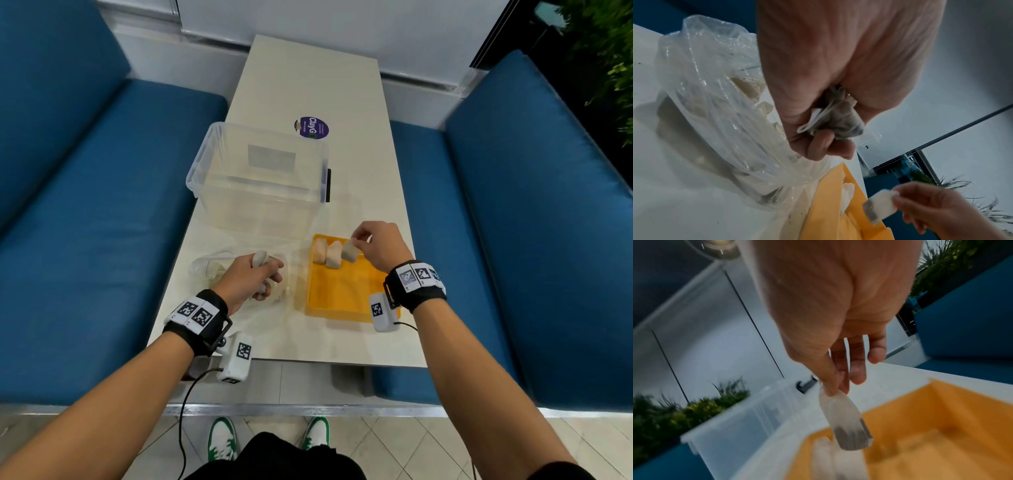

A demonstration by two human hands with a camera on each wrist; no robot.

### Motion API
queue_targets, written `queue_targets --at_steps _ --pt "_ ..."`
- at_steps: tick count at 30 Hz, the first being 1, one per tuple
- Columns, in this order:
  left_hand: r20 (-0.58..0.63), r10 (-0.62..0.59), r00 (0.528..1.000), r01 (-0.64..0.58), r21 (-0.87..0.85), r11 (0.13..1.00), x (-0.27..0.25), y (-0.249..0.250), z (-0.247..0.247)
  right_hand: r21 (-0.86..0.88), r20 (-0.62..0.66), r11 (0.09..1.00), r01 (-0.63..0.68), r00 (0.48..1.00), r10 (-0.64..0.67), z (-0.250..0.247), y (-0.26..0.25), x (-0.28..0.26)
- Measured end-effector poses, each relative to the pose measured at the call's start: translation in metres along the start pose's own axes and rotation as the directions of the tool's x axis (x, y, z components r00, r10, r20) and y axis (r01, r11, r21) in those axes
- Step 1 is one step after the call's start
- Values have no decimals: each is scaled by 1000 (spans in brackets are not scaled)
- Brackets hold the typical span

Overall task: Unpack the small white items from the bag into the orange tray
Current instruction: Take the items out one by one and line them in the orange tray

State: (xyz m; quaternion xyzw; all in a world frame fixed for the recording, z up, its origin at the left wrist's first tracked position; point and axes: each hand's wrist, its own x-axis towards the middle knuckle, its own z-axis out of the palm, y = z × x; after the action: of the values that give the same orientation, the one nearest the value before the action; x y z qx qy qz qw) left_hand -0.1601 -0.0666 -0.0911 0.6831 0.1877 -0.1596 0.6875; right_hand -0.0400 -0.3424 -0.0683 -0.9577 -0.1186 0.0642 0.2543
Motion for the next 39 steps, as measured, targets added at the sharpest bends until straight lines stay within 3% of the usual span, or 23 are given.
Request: queue_targets --at_steps 7,14,39 --pt "-10 -3 1000 3 1 1000 0 0 0 -156 109 983 -92 988 110 24 28 2" --pt "-36 -1 999 1 4 1000 3 -3 -5 -185 24 975 -124 991 131 33 28 12" --pt "-20 1 1000 -1 -43 999 8 -3 -11 2 -187 967 -254 950 250 36 12 11"
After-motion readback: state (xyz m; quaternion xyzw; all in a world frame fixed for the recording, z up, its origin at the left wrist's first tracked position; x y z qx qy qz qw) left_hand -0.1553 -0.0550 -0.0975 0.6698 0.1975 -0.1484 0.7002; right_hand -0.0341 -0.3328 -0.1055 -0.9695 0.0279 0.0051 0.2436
